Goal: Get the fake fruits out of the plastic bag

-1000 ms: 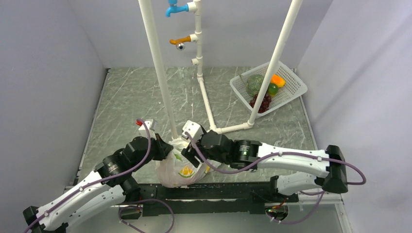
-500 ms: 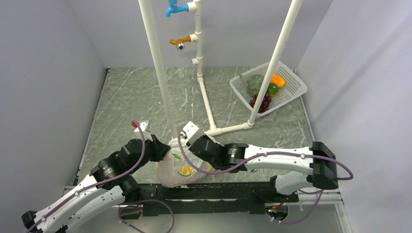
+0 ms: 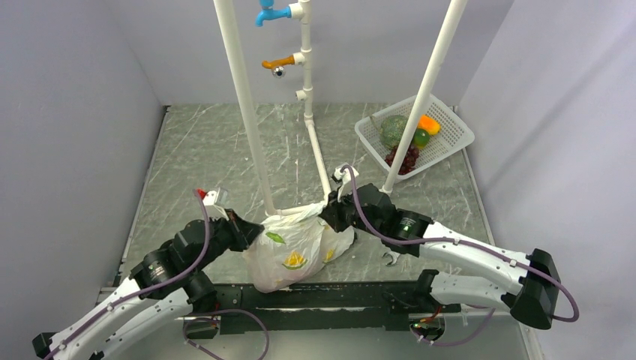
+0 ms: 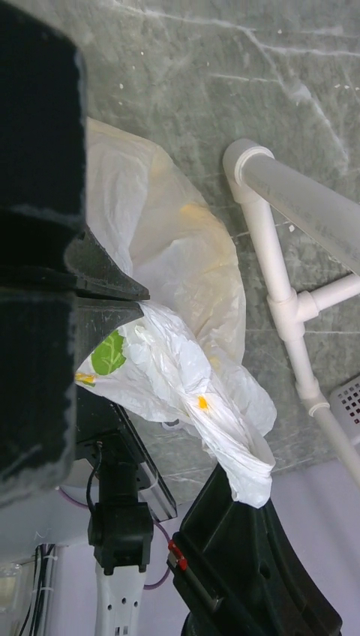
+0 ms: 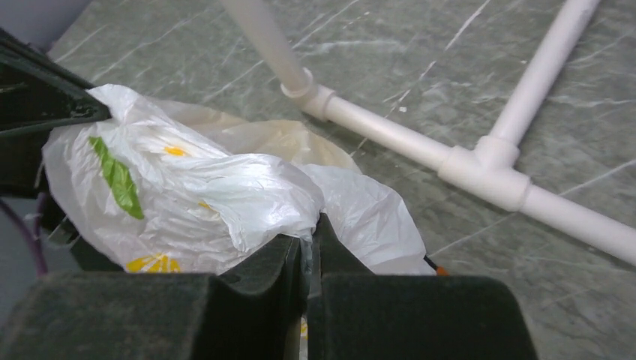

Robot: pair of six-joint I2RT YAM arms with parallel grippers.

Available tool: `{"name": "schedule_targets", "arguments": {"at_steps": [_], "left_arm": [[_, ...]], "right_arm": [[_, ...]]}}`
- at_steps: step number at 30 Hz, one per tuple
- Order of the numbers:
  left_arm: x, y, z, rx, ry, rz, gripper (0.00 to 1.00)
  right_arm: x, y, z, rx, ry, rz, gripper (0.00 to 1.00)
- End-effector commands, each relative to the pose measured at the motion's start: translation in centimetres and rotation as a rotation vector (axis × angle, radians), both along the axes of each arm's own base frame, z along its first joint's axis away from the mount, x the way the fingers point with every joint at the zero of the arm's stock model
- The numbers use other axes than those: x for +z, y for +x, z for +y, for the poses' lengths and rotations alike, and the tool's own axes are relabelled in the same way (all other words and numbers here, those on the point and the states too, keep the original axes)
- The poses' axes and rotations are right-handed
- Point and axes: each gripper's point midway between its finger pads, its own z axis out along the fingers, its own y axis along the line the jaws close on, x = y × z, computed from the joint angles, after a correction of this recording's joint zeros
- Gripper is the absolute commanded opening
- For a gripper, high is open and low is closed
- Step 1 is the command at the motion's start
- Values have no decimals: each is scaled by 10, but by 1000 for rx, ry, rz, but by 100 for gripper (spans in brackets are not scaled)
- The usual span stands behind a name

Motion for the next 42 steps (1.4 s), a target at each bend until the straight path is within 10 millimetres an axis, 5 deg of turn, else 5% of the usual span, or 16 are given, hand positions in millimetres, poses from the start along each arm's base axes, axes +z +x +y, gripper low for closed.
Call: {"name": "schedule_targets", "arguments": {"at_steps": [1, 3, 8, 16, 23, 28, 30, 34, 42], "left_arm": [[-13, -1, 35, 101, 114, 11, 0], [-7, -1, 33, 90, 99, -3, 0], [0, -1, 18, 25, 97, -1, 0], [-9, 2, 5, -14, 127, 29, 0], [-8, 1, 7, -10, 130, 31, 0], [-11, 0, 10, 5, 112, 32, 0], [-12, 0, 12, 12, 107, 30, 0], [-12, 0, 15, 24, 114, 29, 0], [-17, -3, 19, 28, 126, 41, 0]], "right_arm": [[-5, 4, -14, 3, -26, 9, 0], [0, 0, -7, 59, -19, 0, 10], [14, -9, 14, 200, -29, -21, 66], [31, 3, 35, 90, -295, -242, 87], [10, 5, 50, 63, -413, -244, 77], [24, 3, 46, 42, -334, -258, 70], [35, 1, 41, 36, -289, -269, 62], [44, -2, 26, 14, -213, -285, 30], [44, -4, -13, -57, -37, -220, 13]]}}
